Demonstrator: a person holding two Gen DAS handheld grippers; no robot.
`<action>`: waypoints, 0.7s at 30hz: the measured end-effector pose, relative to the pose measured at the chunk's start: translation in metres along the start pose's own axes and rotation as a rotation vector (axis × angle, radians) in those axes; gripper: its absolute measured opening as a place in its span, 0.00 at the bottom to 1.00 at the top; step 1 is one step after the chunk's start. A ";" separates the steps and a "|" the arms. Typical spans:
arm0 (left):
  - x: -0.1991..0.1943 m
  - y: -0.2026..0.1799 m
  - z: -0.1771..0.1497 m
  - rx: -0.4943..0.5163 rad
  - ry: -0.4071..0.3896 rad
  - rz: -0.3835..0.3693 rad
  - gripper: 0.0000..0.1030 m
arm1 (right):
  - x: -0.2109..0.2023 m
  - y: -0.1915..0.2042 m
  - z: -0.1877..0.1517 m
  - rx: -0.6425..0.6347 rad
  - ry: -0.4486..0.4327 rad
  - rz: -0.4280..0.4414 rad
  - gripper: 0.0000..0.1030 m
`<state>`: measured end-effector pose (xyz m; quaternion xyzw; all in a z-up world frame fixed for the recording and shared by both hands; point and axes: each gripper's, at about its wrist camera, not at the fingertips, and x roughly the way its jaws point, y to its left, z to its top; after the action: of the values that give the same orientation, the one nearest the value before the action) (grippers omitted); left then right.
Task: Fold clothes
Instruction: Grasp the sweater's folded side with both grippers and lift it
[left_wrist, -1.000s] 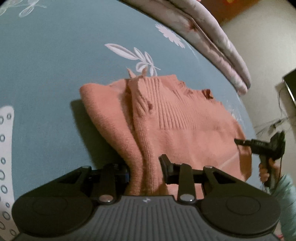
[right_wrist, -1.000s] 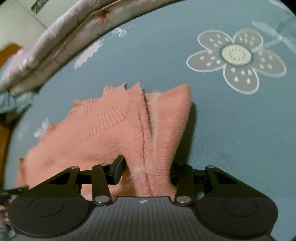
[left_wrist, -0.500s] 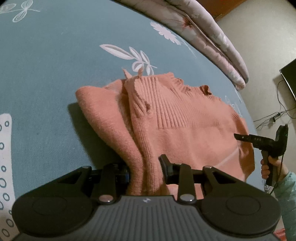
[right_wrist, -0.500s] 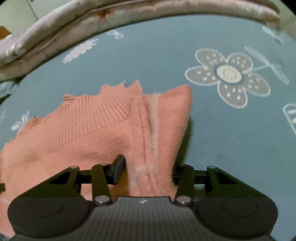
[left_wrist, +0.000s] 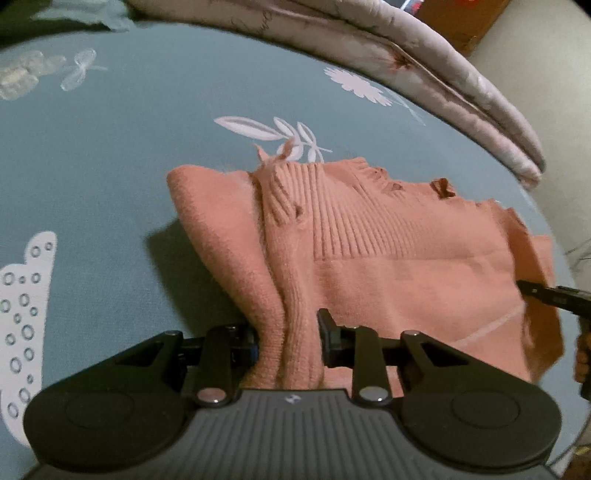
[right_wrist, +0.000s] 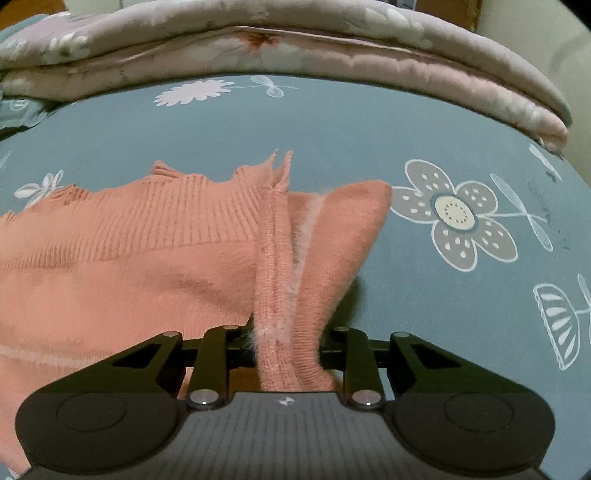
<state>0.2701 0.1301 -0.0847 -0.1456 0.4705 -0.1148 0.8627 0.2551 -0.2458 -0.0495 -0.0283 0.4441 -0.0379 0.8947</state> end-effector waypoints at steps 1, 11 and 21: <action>-0.003 -0.004 -0.002 -0.002 -0.012 0.019 0.21 | -0.002 -0.001 0.000 -0.013 -0.009 0.005 0.25; -0.044 -0.046 -0.010 -0.057 -0.136 0.095 0.16 | -0.018 -0.032 0.003 -0.099 -0.071 0.178 0.24; -0.075 -0.096 -0.011 -0.016 -0.213 0.127 0.15 | -0.059 -0.024 0.013 -0.234 -0.169 0.247 0.23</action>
<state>0.2152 0.0646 0.0024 -0.1336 0.3854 -0.0402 0.9121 0.2293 -0.2638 0.0074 -0.0802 0.3688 0.1266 0.9173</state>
